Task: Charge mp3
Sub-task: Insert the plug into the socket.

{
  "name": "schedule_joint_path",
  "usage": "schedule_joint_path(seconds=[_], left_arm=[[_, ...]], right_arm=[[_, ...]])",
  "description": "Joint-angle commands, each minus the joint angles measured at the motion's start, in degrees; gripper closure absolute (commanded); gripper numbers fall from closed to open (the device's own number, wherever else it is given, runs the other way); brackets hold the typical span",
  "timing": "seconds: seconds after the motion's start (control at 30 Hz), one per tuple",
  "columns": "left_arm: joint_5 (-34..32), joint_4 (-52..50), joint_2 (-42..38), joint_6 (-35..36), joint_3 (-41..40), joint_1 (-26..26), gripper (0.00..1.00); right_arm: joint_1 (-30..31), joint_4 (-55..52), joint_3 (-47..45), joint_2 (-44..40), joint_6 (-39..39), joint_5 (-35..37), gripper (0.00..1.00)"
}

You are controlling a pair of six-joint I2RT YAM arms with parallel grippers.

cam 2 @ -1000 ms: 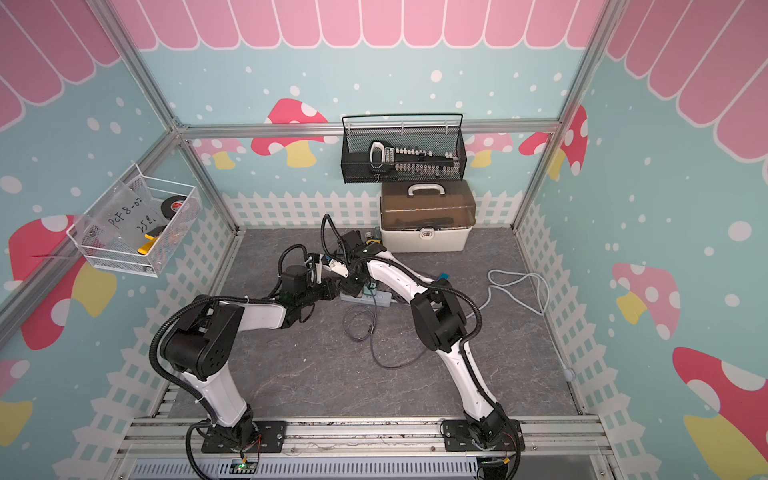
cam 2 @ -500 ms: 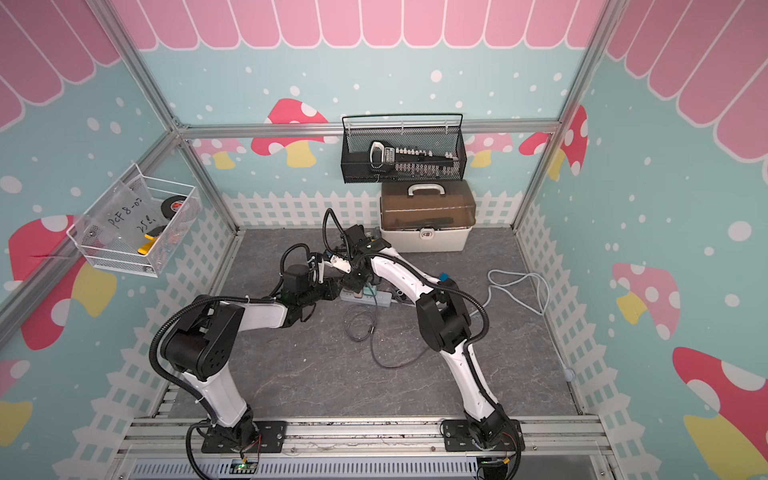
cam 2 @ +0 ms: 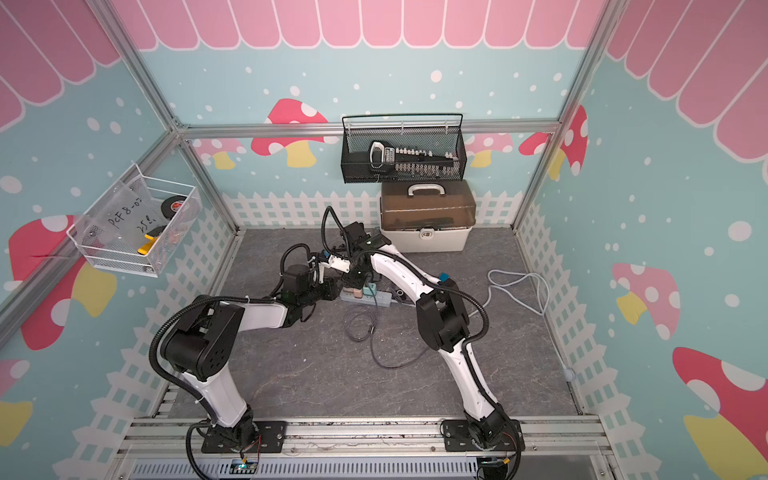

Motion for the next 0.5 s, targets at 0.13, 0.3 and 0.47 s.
schedule_joint_path(seconds=[0.13,0.3,0.47], left_arm=[[0.8,-8.6,0.2,2.7,-1.8,-1.5,0.60],[1.0,-8.8,0.4,2.9,-1.8,-1.6,0.60],[1.2,-8.7,0.7,2.8,-1.8,-1.6,0.60]], right_arm=[[-0.2,-3.6,4.6,3.6,-1.7,-1.0,0.71],[-0.2,-8.1,7.7,5.7,-3.2,-0.1,0.79],[-0.2,-12.2,10.2,7.5,-4.0,2.1,0.80]])
